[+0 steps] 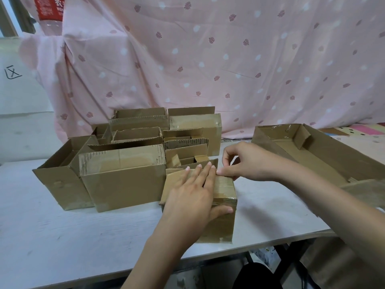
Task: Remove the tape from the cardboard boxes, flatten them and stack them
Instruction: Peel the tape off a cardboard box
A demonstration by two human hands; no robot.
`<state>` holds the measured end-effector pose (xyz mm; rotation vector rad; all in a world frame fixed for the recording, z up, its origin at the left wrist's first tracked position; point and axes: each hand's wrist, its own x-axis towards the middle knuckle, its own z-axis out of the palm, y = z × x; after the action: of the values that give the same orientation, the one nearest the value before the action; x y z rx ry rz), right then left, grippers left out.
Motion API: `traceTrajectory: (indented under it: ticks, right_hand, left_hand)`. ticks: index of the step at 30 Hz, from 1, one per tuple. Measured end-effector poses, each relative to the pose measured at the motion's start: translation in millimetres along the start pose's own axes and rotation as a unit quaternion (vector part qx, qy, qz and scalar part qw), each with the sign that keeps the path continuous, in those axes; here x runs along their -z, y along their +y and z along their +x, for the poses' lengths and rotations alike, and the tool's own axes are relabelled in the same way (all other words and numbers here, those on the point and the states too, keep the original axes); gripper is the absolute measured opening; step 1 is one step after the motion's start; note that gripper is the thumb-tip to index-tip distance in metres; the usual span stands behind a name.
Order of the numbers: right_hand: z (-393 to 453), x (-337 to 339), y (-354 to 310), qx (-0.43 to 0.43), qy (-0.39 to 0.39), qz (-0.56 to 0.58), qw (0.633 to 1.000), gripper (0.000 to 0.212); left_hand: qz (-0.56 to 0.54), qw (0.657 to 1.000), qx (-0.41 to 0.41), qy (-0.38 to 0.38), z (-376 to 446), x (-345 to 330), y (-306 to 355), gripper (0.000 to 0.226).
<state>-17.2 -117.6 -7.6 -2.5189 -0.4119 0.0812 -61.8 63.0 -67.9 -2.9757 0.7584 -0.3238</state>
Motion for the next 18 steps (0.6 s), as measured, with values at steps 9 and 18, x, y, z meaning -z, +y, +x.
traceTrajectory:
  ticks: [9, 18]
  right_hand:
    - [11, 14, -12, 0.007, -0.052, -0.066, 0.996, 0.005]
    - [4, -3, -14, 0.108, 0.018, -0.350, 0.930, 0.020]
  left_hand:
    - [-0.001, 1.000, -0.004, -0.006, 1, 2, 0, 0.103]
    - [0.004, 1.000, -0.007, -0.005, 2, 2, -2, 0.104]
